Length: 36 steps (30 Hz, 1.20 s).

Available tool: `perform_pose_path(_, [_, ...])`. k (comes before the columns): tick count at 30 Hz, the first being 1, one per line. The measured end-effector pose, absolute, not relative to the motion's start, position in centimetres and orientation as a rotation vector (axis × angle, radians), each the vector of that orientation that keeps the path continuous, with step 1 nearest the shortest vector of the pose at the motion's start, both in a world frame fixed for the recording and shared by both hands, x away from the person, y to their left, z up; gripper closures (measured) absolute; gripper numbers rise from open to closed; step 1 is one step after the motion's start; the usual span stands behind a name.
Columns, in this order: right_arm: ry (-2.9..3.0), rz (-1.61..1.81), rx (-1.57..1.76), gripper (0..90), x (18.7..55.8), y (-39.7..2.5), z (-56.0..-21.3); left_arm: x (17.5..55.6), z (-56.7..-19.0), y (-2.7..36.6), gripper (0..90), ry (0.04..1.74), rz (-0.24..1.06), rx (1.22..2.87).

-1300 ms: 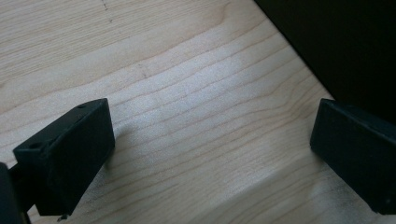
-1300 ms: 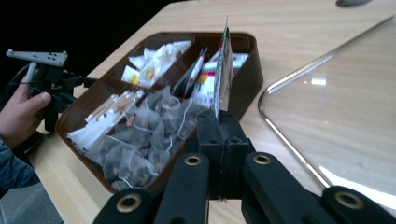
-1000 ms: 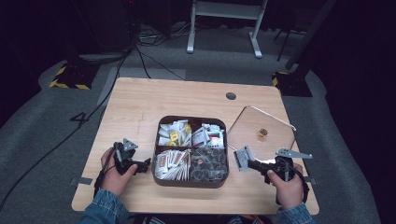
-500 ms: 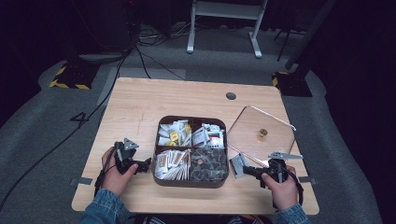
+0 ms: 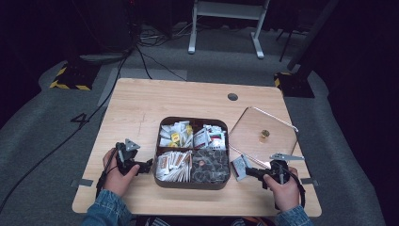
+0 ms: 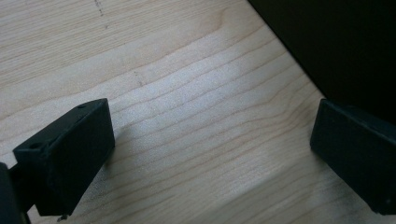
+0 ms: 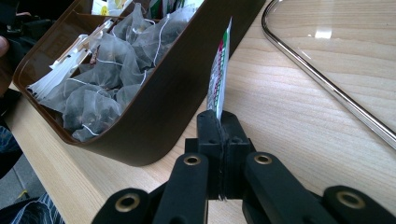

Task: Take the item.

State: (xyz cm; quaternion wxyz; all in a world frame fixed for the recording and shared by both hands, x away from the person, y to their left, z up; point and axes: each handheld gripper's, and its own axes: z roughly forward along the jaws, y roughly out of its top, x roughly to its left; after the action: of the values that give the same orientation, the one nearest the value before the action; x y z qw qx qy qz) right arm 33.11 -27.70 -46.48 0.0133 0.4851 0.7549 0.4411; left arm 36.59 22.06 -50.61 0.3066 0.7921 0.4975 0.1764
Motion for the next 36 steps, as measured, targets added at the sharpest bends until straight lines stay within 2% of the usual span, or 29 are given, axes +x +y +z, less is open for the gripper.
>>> perform_pose_path(11, [2.349, 1.332, 1.505, 87.7, 33.3, -27.5, -46.6, 36.5, -50.6, 22.0, 0.1, 1.316, 0.469, 2.093])
perform_pose_path(16, [2.332, 1.249, 1.472, 74.0, 33.2, -27.6, -46.7, 36.6, -50.6, 22.0, 0.1, 1.318, 0.468, 2.094])
perform_pose_path(20, [2.313, 1.116, 1.428, 56.0, 33.2, -27.7, -46.8, 36.6, -50.6, 22.0, 0.1, 1.319, 0.47, 2.095])
perform_pose_path(23, [2.32, 1.044, 1.432, 50.5, 33.2, -27.9, -46.7, 36.6, -50.6, 22.0, 0.1, 1.319, 0.471, 2.094])
perform_pose_path(36, [2.207, 1.098, 1.412, 46.4, 33.3, -28.9, -45.4, 36.6, -50.6, 22.0, 0.1, 1.319, 0.47, 2.095])
